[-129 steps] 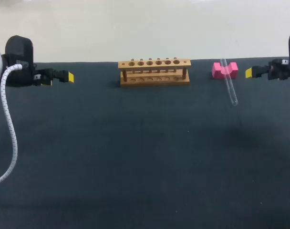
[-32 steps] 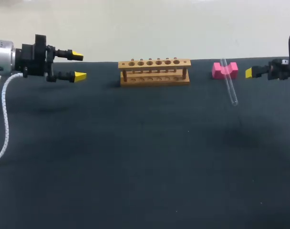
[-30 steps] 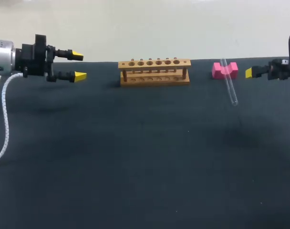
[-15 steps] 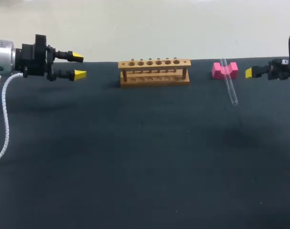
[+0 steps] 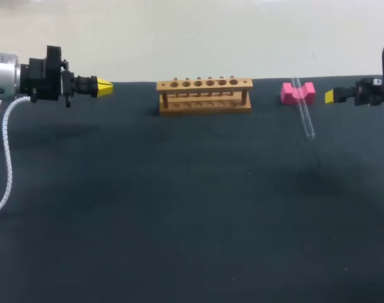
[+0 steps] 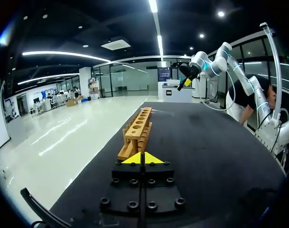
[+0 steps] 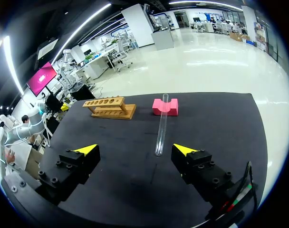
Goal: Grasp the test tube, adjust it, and insert it.
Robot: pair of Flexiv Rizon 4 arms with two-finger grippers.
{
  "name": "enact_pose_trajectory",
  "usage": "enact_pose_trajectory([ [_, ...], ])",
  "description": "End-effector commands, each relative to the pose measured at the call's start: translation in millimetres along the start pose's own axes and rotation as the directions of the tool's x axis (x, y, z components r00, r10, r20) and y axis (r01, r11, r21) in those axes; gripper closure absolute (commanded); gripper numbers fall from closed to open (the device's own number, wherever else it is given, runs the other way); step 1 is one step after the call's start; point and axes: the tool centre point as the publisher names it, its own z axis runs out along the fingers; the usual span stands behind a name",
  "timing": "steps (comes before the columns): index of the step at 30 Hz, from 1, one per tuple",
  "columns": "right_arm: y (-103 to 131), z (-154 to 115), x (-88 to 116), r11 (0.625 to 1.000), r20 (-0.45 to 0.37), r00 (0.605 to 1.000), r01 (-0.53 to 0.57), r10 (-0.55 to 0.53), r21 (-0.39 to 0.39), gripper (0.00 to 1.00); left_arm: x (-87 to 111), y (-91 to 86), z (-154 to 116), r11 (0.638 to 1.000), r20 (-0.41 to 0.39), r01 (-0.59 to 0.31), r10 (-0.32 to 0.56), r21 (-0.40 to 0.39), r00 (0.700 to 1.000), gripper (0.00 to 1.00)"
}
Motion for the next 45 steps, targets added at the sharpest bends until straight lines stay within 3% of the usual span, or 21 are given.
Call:
enact_pose_trajectory([
  [1,1,0,0,1.000,0.000,1.000,0.000,0.000,0.005,0.00,1.1,0.4,0,1.000,0.003,-0.003,0.003,0.000,1.000,0.89],
  [2,1,0,0,1.000,0.000,1.000,0.000,0.000,0.005,0.00,1.1,0.4,0,1.000,0.003,-0.003,0.003,0.000,1.000,0.15],
  [3,1,0,0,1.000,0.000,1.000,0.000,0.000,0.005,0.00,1.1,0.4,0,1.000,0.003,-0.003,0.003,0.000,1.000,0.00],
  [17,1,1,0,1.000,0.004,1.000,0.018,-0.018,0.004,0.00,1.1,0.4,0,1.000,0.003,-0.003,0.003,0.000,1.000,0.00],
  [30,1,31,-15,0.962,0.179,0.981,0.029,-0.080,0.271,0.00,1.1,0.4,0,1.000,0.003,-0.003,0.003,0.000,1.000,0.00],
  [35,-3,42,-18,0.929,0.174,0.981,0.014,-0.084,0.369,0.00,1.1,0.4,0,1.000,0.003,-0.003,0.003,0.000,1.000,0.00],
  [45,-14,60,-16,0.875,0.195,0.978,-0.036,-0.068,0.482,0.00,1.1,0.4,0,1.000,0.003,-0.003,0.003,0.000,1.000,0.00],
])
